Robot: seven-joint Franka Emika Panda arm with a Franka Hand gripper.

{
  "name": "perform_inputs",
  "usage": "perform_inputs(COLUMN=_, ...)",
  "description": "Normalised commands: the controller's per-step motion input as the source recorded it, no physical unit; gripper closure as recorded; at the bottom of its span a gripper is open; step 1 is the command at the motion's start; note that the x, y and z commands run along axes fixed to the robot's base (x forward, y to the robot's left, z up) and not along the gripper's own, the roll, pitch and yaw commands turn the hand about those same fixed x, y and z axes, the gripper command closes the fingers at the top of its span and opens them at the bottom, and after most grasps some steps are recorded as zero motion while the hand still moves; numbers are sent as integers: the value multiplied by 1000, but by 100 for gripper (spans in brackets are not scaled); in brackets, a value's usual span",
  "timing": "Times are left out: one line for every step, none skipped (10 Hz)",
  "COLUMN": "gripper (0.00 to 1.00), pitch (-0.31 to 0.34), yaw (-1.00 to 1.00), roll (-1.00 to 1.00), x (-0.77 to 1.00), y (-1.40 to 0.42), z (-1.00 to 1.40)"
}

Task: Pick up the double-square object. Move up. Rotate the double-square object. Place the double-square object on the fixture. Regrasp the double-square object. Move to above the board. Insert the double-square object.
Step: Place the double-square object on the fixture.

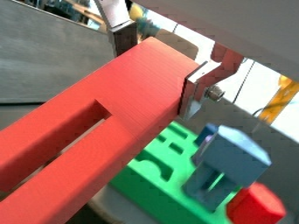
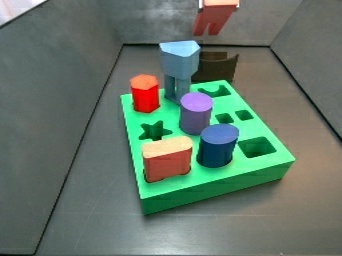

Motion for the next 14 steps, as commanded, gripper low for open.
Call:
perform_inputs(gripper=100, pitch=147, yaw=-156, roll=-751, x=89, y=47, z=-20)
perform_inputs(gripper=100, pitch=104, yaw=-178, roll=-505, x=83, y=46, z=-19)
perform_inputs(gripper=100, pitch=76, yaw=-183, roll=-326, x=80, y=43, z=-19)
perform_inputs(gripper=100, pitch=46, yaw=-179, roll=-210, x=72, y=29, z=-6)
perform_inputs(gripper=100, pitch=9, yaw=-151, roll=-226, x=92, y=24, z=-1000)
perform_inputs(gripper=100, pitch=-17, yaw=-138, roll=-208, x=97, y=30, z=-1000)
perform_inputs(gripper=100, pitch=-36, yaw=-119, roll=-189, x=112, y=35, z=-1000)
perform_inputs(gripper=100, pitch=-47, yaw=-98, roll=-157, x=120, y=40, z=-1000)
perform_inputs(gripper=100, pitch=-55, yaw=-77, roll=-126, x=124, y=44, z=-1000)
perform_inputs(gripper=100, pitch=-70, yaw=-53, roll=-94, x=121, y=40, z=-895)
perform_inputs(gripper=100, pitch=-78, yaw=-36, roll=-79, x=103, y=34, z=-714)
perform_inputs(gripper=100, pitch=-75, yaw=-20, roll=-66, x=82, y=28, z=-537)
perform_inputs(gripper=100, pitch=-72, yaw=0, roll=-67, x=61, y=3, z=-331)
perform_inputs(gripper=100, pitch=-76, yaw=9, roll=-68, x=46, y=-5, z=-221)
